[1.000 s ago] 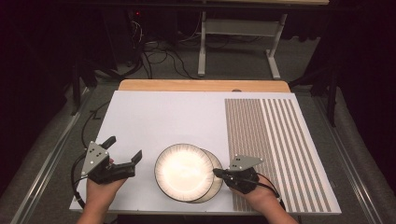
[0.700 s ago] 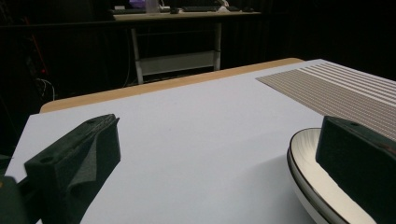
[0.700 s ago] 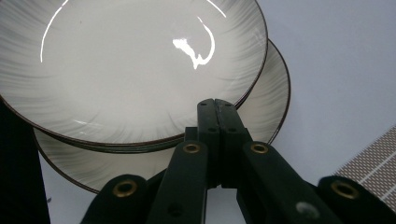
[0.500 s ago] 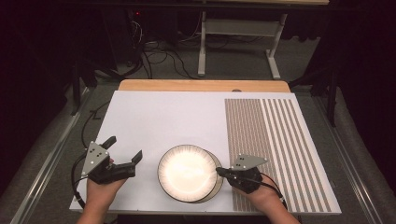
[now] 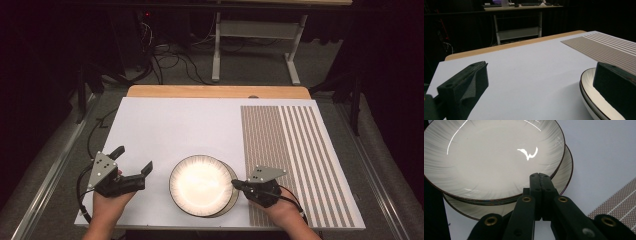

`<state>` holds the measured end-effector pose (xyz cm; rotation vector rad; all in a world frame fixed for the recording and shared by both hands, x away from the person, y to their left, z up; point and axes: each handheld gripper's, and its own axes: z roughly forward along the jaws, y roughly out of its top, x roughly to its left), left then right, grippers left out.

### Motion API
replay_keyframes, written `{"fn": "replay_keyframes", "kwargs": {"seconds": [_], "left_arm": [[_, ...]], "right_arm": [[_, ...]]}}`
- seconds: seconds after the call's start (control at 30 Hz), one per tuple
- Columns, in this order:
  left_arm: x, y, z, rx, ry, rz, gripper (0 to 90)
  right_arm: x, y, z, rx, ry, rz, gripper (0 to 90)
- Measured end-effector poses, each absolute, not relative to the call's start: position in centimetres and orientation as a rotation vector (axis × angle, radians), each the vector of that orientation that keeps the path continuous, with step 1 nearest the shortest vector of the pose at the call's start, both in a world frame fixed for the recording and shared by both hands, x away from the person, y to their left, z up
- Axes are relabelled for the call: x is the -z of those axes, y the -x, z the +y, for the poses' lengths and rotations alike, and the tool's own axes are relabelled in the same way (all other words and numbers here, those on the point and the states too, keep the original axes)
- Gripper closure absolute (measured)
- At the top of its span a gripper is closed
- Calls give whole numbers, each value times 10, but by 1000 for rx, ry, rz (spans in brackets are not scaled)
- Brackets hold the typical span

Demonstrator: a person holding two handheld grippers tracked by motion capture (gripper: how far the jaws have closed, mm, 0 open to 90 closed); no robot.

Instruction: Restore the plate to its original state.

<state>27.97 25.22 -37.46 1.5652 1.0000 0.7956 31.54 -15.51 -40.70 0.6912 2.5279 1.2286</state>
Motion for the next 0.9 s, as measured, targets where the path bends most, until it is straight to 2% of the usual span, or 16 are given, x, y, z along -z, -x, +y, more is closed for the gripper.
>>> {"fn": "replay_keyframes", "kwargs": {"seconds": [0.9], "left_arm": [[375, -280, 250, -796, -1580, 993, 5]], "right_arm": [[402, -316, -170, -1242, -739, 2491, 900]]}}
